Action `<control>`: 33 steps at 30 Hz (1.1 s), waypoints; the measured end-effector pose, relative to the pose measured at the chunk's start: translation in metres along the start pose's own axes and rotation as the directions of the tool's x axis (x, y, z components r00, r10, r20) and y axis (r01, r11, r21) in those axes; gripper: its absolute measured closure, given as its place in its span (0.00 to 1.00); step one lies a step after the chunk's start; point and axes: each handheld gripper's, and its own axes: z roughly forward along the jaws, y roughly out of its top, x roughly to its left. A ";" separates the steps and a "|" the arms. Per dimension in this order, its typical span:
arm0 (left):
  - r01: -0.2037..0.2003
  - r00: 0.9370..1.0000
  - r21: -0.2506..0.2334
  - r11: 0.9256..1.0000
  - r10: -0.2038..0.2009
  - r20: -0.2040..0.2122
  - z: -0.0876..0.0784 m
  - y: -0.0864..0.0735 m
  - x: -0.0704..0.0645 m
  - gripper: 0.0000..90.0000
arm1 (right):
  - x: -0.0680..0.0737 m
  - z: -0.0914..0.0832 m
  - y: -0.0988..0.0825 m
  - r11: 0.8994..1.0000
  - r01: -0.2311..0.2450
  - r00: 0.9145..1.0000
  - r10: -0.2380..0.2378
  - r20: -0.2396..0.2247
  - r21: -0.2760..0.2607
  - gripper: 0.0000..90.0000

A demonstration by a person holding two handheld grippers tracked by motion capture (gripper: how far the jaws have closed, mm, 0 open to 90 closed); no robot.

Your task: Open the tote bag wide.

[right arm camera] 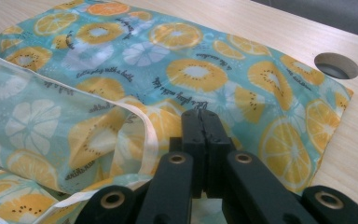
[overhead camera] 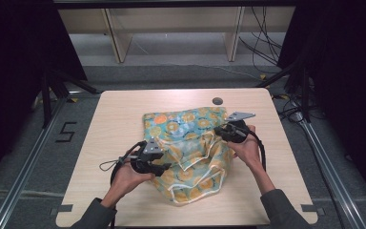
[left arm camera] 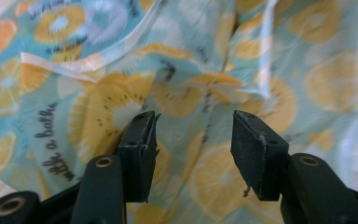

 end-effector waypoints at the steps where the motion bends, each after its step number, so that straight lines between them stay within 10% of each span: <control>1: 0.019 1.000 0.028 0.999 -0.018 -0.021 0.011 -0.004 0.002 0.54 | 0.000 0.000 0.000 1.000 -0.001 1.000 0.001 -0.001 0.001 1.00; 11: -0.029 0.993 0.112 0.993 0.042 -0.112 0.040 -0.008 -0.006 0.45 | -0.003 0.001 -0.002 1.000 -0.008 1.000 0.008 -0.005 0.010 1.00; 14: -0.072 0.989 0.130 0.989 0.087 -0.119 0.046 -0.010 -0.008 0.59 | -0.003 0.001 -0.002 1.000 -0.010 1.000 0.010 -0.005 0.007 1.00; 20: -0.054 0.995 0.023 0.998 0.055 -0.087 0.035 -0.010 0.007 0.97 | -0.003 0.001 -0.002 1.000 -0.014 1.000 0.014 -0.006 0.001 0.92; 26: -0.059 0.996 -0.031 0.998 0.056 -0.076 0.012 -0.001 0.013 1.00 | 0.000 -0.007 0.003 1.000 0.000 1.000 0.000 -0.014 0.003 0.71; 33: 0.005 0.999 -0.086 0.996 -0.008 -0.038 0.000 0.001 0.023 1.00 | 0.024 -0.057 0.015 0.997 0.039 0.996 -0.044 -0.074 -0.060 0.59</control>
